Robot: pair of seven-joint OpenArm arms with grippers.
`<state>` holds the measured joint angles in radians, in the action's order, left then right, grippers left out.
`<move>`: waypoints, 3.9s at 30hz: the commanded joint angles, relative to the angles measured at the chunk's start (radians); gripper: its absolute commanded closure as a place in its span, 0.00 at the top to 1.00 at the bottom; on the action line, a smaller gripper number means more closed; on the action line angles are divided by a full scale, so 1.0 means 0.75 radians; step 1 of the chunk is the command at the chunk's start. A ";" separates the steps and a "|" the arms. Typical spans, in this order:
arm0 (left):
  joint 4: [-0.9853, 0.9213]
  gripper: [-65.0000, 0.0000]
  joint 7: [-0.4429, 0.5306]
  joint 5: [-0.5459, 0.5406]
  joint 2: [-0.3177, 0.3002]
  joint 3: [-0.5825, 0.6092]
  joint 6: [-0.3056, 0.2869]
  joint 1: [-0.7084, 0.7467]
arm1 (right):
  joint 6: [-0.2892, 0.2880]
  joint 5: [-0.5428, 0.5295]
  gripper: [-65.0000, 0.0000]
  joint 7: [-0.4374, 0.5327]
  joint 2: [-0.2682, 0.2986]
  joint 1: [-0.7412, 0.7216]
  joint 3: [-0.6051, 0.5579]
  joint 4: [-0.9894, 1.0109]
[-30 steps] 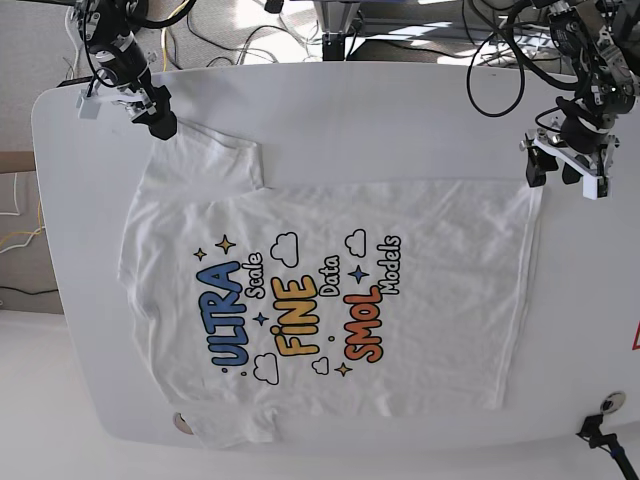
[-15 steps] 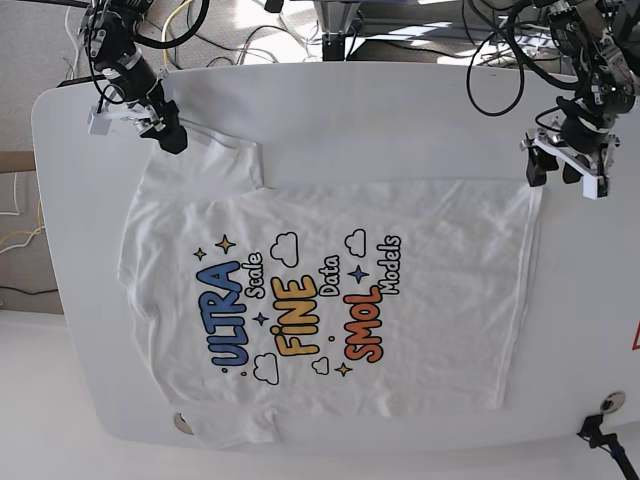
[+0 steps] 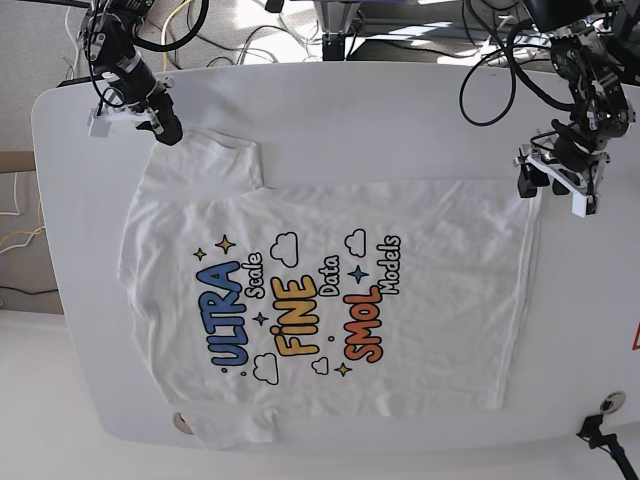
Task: Fold the T-shirt properly
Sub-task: 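Lower both grippers onto the shirt's shoulder corners and close them, then lift the shoulder edge with both grippers and fold it over the print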
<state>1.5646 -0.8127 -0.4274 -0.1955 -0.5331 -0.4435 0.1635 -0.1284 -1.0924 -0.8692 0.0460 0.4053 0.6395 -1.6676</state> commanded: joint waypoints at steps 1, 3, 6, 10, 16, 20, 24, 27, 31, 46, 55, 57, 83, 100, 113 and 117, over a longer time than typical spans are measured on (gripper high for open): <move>-0.011 0.60 0.027 -0.020 -0.021 -0.002 -0.003 -0.029 | -0.012 -0.022 0.00 0.006 0.011 -0.001 0.003 -0.022; -0.058 0.60 0.029 -0.020 -0.021 0.000 -0.003 -0.049 | -0.012 -0.022 0.00 0.006 0.013 -0.001 0.003 -0.022; -0.109 0.60 0.041 -0.018 -0.023 0.002 -0.003 -0.068 | -0.012 -0.022 0.00 0.006 0.013 -0.001 0.003 -0.022; -0.180 0.60 0.078 -0.018 -0.025 0.035 -0.003 -0.082 | -0.012 -0.022 0.00 0.006 0.013 -0.001 0.003 -0.022; -0.180 0.60 0.078 -0.018 -0.037 0.078 -0.003 -0.082 | -0.012 -0.022 0.00 0.006 0.013 -0.001 0.003 -0.022; -0.180 0.57 0.078 -0.018 -0.037 0.078 -0.003 -0.080 | -0.012 -0.022 0.00 0.006 0.013 -0.001 0.003 -0.022; -0.180 0.27 0.078 -0.018 -0.037 0.078 -0.003 -0.082 | -0.012 -0.022 0.00 0.006 0.013 -0.001 0.003 -0.022; -0.180 0.08 0.078 -0.018 -0.037 0.078 0.005 -0.084 | -0.012 -0.022 0.00 0.006 0.013 -0.001 0.003 -0.022; -0.180 0.00 0.078 -0.018 -0.037 0.076 0.005 -0.086 | -0.014 -0.022 0.00 0.006 0.013 -0.001 0.003 -0.022; 0.167 0.00 0.066 -0.022 -0.039 0.069 0.001 0.205 | -0.086 -0.036 0.00 0.006 0.003 0.193 0.016 -0.265; 0.439 0.00 0.066 -0.024 -0.039 0.067 -0.001 0.499 | -0.084 -0.177 0.00 0.006 -0.019 0.449 0.016 -0.417; 0.462 0.00 0.066 -0.026 -0.039 0.067 -0.001 0.550 | -0.094 -0.181 0.00 0.006 -0.021 0.502 0.016 -0.441; 0.407 0.00 -0.351 -0.272 -0.072 0.008 0.005 0.057 | -0.096 -0.427 0.00 0.002 0.157 -0.030 0.032 -0.153; -0.025 0.00 -0.343 -0.190 -0.070 0.012 0.007 -0.250 | -0.098 -0.343 0.00 -0.035 0.234 -0.593 -0.183 0.375; -0.191 0.00 -0.298 -0.063 -0.072 0.016 0.007 -0.469 | -0.135 -0.161 0.00 -0.033 0.236 -0.832 -0.183 0.578; -0.191 0.00 -0.286 -0.063 -0.072 0.016 0.007 -0.471 | -0.135 -0.095 0.00 -0.031 0.230 -0.861 -0.183 0.582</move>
<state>1.4078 -1.0508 -0.4633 -0.2337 -0.5175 -0.4351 -0.1665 -0.2138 -1.1549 -0.9009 0.2073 -0.2134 0.4992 -1.2156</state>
